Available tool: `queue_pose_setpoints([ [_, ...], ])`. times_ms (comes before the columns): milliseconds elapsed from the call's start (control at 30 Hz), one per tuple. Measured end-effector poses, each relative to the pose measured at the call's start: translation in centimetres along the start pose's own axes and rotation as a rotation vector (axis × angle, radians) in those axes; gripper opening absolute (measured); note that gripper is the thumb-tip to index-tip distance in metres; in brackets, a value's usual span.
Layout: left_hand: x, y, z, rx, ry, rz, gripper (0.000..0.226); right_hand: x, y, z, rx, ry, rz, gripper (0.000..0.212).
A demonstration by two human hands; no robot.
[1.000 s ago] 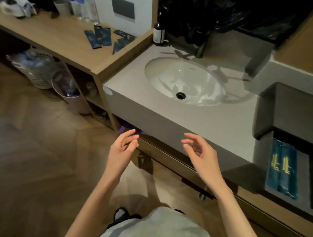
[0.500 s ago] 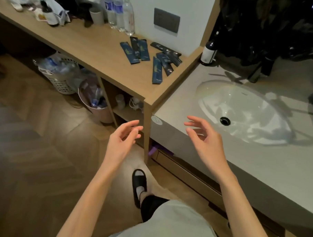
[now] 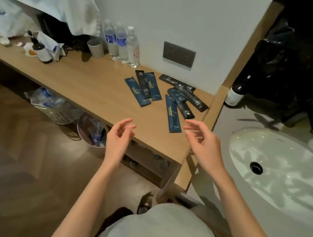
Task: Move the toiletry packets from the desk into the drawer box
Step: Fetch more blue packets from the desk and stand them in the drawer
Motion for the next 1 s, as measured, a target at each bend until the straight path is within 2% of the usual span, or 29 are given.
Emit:
queue_pose_setpoints([
  [300,-1.1,-2.0,-18.3,-0.137,-0.024,-0.248,0.034,1.8,-6.1,-9.3,0.181,-0.181,0.250,0.033],
  [433,-2.0,-2.3,-27.2,-0.270,-0.119,-0.502,0.041,2.0,-9.1,-12.8,0.259,-0.262,0.312,0.035],
  [533,-1.8,-2.1,-33.0,-0.360,-0.270,-0.817,0.051,3.1,-11.5,-15.5,0.283,-0.328,0.361,0.037],
  [633,-1.3,-2.0,-36.9,-0.434,-0.400,-1.135,0.072,5.3,-13.1,-17.1,0.260,-0.403,0.398,0.039],
  [767,-1.3,-2.1,-41.0,-0.622,-0.479,-1.337,0.095,8.9,-14.6,-18.2,0.179,-0.511,0.488,0.044],
  [900,-1.6,-2.3,-43.3,-0.683,-0.601,-1.523,0.100,11.0,-15.8,-18.6,0.112,-0.598,0.527,0.047],
  [1000,-1.7,-2.6,-44.1,-0.705,-0.683,-1.527,0.096,12.0,-16.5,-18.7,0.066,-0.624,0.554,0.053],
])
Point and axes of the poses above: each hand's wrist, its own z-axis away from the middle knuckle, its own y-axis out of the back of the hand, x = y × z, the point moved 1 cm from there along -z, towards the middle knuckle, and after that the axes turned 10 degrees about y, right-handed, at the moved point
